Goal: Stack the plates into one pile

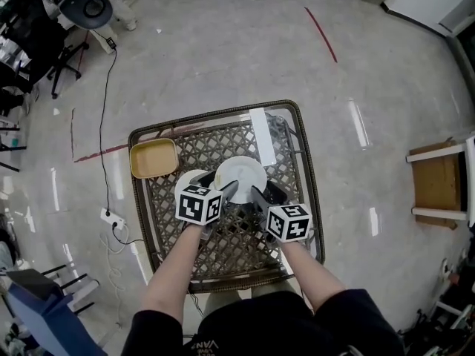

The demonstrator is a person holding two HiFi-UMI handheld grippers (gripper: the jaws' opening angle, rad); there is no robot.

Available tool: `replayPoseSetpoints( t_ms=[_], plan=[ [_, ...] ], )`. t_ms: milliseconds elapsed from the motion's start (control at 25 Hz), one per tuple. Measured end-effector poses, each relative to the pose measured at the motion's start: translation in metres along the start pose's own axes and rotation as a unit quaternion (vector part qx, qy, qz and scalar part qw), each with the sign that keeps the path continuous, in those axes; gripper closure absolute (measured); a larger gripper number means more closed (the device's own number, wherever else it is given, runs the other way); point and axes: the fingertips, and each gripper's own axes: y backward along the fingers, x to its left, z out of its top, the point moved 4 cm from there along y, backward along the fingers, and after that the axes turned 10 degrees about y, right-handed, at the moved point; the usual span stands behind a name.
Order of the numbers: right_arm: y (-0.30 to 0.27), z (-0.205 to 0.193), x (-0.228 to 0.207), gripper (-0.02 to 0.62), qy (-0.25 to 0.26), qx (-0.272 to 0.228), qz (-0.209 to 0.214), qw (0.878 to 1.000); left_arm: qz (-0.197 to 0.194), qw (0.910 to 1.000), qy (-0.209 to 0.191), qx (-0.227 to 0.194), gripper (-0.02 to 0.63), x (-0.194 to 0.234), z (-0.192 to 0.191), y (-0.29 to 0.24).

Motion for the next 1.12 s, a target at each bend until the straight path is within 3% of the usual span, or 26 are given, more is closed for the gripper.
replayPoseSetpoints(
  t_ms=[680, 1120],
  plan=[
    [-0.054, -0.014, 0.107, 0.388, 0.077, 0.047, 0.089, 0.992, 0.089, 0.9919, 0.083, -0.038, 0.308, 0.083, -0.061, 0.09],
    [-0.083, -0.024, 0.118, 0.388, 0.117, 0.082, 0.101, 0.985, 0.122, 0.9871, 0.098, -0.032, 0.308, 0.11, -0.076, 0.082]
  ],
)
